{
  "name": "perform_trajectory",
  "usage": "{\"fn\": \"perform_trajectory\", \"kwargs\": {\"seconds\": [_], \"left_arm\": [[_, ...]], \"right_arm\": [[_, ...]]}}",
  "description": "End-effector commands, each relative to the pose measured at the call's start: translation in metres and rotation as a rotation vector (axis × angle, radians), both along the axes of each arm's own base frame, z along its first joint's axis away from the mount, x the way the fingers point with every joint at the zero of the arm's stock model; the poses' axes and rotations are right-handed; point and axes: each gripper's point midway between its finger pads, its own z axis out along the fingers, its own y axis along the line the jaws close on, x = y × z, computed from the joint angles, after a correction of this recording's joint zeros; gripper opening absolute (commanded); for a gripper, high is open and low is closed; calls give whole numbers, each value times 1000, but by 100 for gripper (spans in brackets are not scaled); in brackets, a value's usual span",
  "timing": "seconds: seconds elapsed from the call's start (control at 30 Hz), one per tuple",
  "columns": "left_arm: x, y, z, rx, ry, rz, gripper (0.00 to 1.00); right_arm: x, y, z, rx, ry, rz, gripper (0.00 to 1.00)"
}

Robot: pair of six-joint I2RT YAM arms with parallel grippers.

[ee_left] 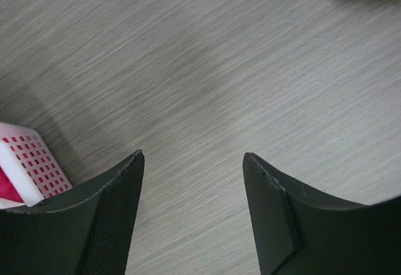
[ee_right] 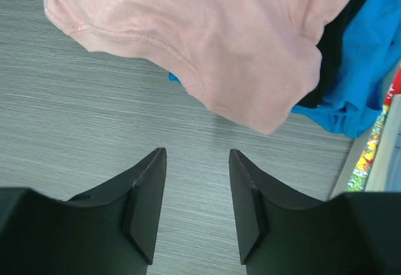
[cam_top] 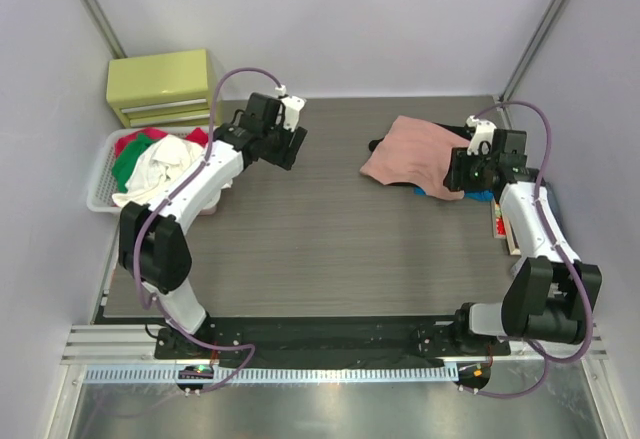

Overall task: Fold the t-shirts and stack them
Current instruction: Smooth out wrinkles on the folded tshirt

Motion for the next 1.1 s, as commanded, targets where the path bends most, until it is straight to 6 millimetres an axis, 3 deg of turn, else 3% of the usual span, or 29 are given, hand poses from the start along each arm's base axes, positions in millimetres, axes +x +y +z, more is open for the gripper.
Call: {"fn": "perform_trajectory", "kwargs": {"seconds": [0.0,0.1,0.13,0.23,0.37,0.43,0.47,0.5,0.53,0.67,0.8,0.9,0.93,0.97,1.03,1.07], "left_arm": [[15,4,18,7,-121,17,66],[21,-12,17,-37,-108,-46,68],[13,-25,13,-85,-49,-104,69],[24,-43,8,-147,27,-128,69],[54,-43,8,-138,-3,-41,69],[61,-46,-4,-136,11,-27,70],[63,-53,1,-175,29,-17,70],[66,-58,-20,-172,86,-14,70],[67,-63,-25,-187,106,-19,70],[69,-86,-43,-260,181,-83,70],[59,-108,-54,-364,308,-192,70],[60,-120,-58,-420,354,-240,70],[61,-125,-49,-448,345,-275,70],[62,-128,-58,-466,378,-280,71],[55,-140,-43,-562,432,-351,71],[52,-143,-50,-589,467,-372,71]], "right_arm": [[23,-5,14,-3,-42,-36,52],[33,-5,10,17,-38,-45,56],[36,-7,2,22,-12,-49,56],[44,-13,4,26,-18,-85,57],[40,-15,11,6,-55,-89,57],[37,-21,10,-26,-54,-106,57],[37,-25,10,-42,-56,-118,57],[36,-30,9,-54,-54,-134,57],[37,-33,8,-54,-54,-142,57],[39,-41,-4,-30,-21,-163,58],[43,-50,-19,-35,23,-197,59],[43,-53,-25,-33,36,-202,60],[43,-53,-25,-31,37,-199,60],[42,-53,-26,-32,40,-199,60],[40,-53,-27,-36,40,-190,60],[39,-54,-28,-41,43,-197,60]]}}
